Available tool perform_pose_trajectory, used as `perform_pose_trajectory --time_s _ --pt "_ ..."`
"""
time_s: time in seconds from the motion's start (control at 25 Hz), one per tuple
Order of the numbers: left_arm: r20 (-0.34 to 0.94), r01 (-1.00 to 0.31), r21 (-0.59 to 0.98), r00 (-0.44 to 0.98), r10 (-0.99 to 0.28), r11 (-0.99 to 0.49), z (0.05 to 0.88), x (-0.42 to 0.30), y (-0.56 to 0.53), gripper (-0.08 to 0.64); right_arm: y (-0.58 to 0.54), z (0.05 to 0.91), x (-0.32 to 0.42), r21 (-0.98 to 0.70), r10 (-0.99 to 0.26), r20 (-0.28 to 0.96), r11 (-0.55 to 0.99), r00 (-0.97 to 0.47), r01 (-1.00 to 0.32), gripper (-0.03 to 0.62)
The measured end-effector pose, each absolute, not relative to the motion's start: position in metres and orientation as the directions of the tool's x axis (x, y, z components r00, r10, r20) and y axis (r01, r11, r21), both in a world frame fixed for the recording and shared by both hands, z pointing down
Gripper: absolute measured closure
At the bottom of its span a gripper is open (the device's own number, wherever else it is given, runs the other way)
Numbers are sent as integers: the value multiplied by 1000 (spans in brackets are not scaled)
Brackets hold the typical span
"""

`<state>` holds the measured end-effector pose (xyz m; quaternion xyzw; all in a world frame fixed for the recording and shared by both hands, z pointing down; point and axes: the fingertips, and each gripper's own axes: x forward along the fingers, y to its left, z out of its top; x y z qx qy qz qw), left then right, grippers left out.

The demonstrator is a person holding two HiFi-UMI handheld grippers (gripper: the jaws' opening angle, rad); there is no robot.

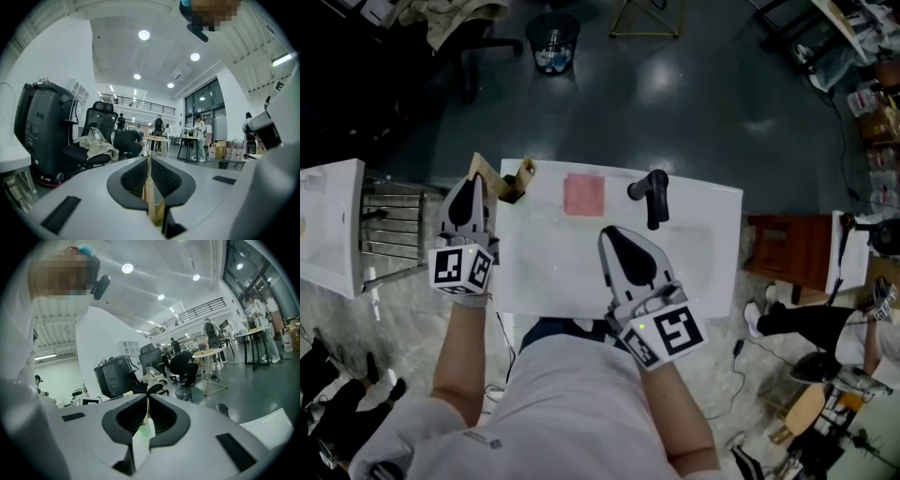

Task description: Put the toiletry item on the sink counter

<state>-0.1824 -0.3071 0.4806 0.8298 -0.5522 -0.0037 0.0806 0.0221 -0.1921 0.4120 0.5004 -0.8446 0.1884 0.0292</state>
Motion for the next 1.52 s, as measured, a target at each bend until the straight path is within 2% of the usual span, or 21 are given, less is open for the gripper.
perform_pose_trajectory --time_s 0.32,0.48,0.88,1.52 --pt "105 -916 147 390 -915 -374 494 -179 -304 532 -190 419 26 -290 -834 246 422 -493 -859 563" --pt "130 -919 152 384 -914 -365 499 -177 -304 442 -189 419 31 -294 -834 248 420 -493 -859 563" --pt "134 -920 165 377 -916 -355 501 -173 -307 368 -188 420 38 -295 -833 250 420 -494 -858 563" --pt "131 -912 152 401 -906 -382 459 -161 -283 362 -192 400 46 -300 -831 182 463 -526 -834 563"
